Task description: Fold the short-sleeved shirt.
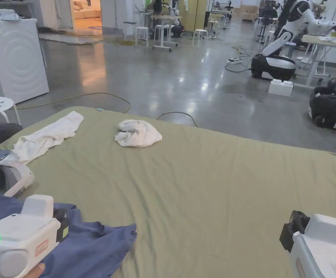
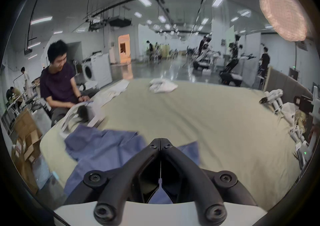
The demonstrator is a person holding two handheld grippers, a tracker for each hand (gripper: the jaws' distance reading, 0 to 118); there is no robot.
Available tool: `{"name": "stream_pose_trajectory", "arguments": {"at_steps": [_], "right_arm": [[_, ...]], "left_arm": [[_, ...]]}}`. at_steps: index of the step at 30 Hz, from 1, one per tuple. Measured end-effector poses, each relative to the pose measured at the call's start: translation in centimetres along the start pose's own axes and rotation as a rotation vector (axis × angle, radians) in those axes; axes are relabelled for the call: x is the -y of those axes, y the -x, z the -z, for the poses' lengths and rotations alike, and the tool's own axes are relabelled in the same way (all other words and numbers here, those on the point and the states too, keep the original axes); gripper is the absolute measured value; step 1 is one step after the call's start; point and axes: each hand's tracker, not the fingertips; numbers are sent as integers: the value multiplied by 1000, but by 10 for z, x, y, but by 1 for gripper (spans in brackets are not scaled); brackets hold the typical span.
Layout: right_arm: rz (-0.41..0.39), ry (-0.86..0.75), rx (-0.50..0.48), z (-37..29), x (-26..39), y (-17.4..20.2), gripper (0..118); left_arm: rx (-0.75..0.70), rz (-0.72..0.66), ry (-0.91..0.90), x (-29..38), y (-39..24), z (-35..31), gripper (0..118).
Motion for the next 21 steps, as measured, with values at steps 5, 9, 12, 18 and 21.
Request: {"name": "stream_pose_trajectory", "arguments": {"at_steps": [5,9,12,18,21], "right_arm": [[-17,32,-18,3,7,9,3],[-30,47,-27,6,12,15,3],[-33,60,-37,7,14,18,3],[-60,75,-37,7,16,21,3],[-66,84,-32,6,16,20,3]], "left_arm": [[-15,-72,242,33,69,27,2],[48,-145,344,56,85,45,49],[72,-148,396,71,82,62,96],[15,-75,500,99,61,94,91],[-24,-23,424,108,51,89,76]]}}
